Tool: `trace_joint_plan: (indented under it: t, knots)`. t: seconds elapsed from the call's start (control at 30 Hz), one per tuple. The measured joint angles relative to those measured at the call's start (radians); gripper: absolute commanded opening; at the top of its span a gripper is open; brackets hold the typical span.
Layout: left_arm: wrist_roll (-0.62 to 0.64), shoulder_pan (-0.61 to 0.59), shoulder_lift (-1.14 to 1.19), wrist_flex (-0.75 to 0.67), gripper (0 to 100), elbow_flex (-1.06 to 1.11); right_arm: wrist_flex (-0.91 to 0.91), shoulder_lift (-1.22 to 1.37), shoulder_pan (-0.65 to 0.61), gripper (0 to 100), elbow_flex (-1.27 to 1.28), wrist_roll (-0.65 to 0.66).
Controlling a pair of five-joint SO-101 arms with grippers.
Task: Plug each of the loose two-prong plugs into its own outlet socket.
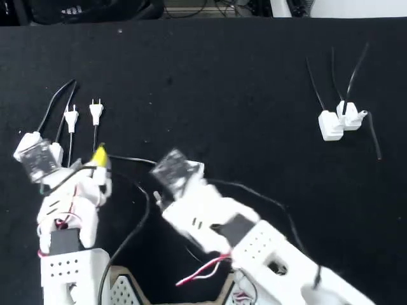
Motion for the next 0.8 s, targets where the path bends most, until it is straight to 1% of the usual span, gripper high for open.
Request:
trace_joint_plan:
  t: [0.07,0.2,0.37,0.6,0.8]
  knots:
    - [0.02,-0.044,0.0,0.0,19,-0.009,-0.028,0.086,-0.043,13.7,-0.008,0.002]
    - [0.043,-0.095,0.0,0.0,19,-0.014,-0.055,0.164,-0.054,13.8,-0.011,0.002]
    - [0.048,-0.095,0.0,0.0,19,-0.014,-0.074,0.183,-0.054,13.8,-0.012,0.002]
    - [0.048,-0.095,0.0,0.0,19,-0.014,-0.193,0.259,-0.026,13.6,-0.012,0.0]
    - [0.048,-0.095,0.0,0.0,19,-0.014,-0.186,0.354,-0.026,13.4,-0.071,0.0]
